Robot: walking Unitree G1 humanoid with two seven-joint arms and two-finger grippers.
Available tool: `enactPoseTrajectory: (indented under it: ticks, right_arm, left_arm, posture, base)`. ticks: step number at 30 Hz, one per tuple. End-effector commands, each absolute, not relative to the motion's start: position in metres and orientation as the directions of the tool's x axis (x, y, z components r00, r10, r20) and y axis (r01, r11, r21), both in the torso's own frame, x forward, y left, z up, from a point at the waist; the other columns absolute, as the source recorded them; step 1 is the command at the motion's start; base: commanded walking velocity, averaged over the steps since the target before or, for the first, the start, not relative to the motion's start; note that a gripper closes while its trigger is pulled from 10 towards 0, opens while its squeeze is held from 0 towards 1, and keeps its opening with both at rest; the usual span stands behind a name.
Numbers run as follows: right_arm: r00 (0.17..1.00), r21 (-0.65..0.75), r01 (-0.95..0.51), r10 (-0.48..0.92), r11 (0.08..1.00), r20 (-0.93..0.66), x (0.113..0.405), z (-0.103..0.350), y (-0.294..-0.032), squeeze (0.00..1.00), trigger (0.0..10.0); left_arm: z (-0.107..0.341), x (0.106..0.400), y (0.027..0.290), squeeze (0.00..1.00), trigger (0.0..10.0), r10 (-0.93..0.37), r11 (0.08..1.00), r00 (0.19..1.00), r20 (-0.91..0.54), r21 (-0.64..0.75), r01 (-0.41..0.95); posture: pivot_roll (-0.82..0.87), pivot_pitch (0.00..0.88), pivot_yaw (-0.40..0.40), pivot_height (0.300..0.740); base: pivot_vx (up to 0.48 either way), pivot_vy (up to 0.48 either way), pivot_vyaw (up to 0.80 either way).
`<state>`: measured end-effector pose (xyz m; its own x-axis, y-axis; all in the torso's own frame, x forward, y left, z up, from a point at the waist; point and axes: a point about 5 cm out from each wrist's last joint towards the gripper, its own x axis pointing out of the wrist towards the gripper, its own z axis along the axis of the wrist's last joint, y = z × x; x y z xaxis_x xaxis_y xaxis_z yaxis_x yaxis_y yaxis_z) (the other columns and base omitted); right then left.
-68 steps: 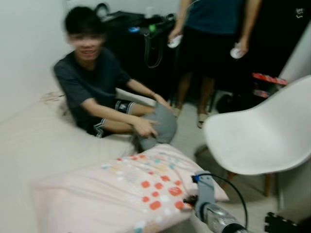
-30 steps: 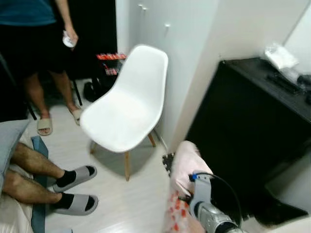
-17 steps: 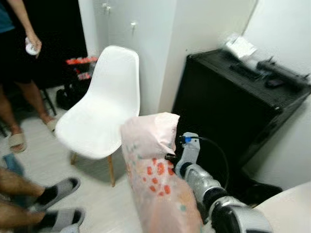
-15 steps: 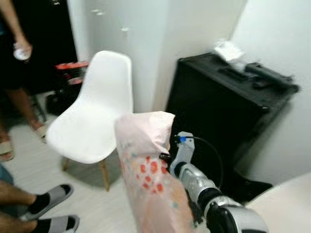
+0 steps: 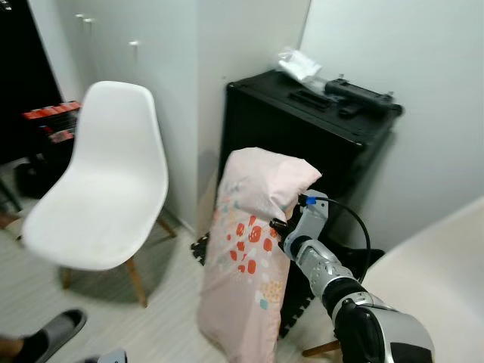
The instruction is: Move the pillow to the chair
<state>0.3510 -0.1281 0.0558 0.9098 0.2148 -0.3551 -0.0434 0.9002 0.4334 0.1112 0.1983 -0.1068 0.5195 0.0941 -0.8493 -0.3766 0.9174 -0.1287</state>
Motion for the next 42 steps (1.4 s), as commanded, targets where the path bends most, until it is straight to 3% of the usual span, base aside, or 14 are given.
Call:
enactPoseTrajectory:
  ticks: [1, 22, 35, 42]
  right_arm:
    - [0.943, 0.427, -0.015, 0.155, 0.904, -0.294, 0.359, 0.069, -0.139, 0.00, 10.0]
    - [0.940, 0.280, 0.138, -0.037, 0.950, -0.339, 0.354, 0.062, -0.171, 0.00, 10.0]
    - [0.931, 0.258, 0.104, -0.003, 0.960, -0.365, 0.350, 0.055, -0.164, 0.00, 10.0]
    - [0.945, 0.339, 0.042, 0.073, 0.940, -0.320, 0.354, 0.062, -0.154, 0.00, 10.0]
  left_arm:
    - [-0.110, 0.103, 0.194, 0.00, 10.0, 0.078, 0.918, 0.489, -0.869, -0.128, -0.374]
    - [-0.111, 0.100, 0.193, 0.00, 10.0, 0.080, 0.917, 0.479, -0.874, -0.123, -0.378]
    - [-0.110, 0.104, 0.192, 0.00, 10.0, 0.081, 0.917, 0.490, -0.868, -0.129, -0.379]
    - [-0.110, 0.105, 0.193, 0.00, 10.0, 0.089, 0.906, 0.494, -0.865, -0.136, -0.400]
  posture:
    - [0.03, 0.018, -0.065, 0.740]
    - [0.04, 0.013, -0.068, 0.740]
    - [0.03, 0.021, -0.067, 0.740]
    - [0.03, 0.033, -0.070, 0.740]
  base:
    - [0.000, 0.000, -0.69]
    - [0.000, 0.000, -0.70]
    - [0.000, 0.000, -0.70]
    - [0.000, 0.000, -0.70]
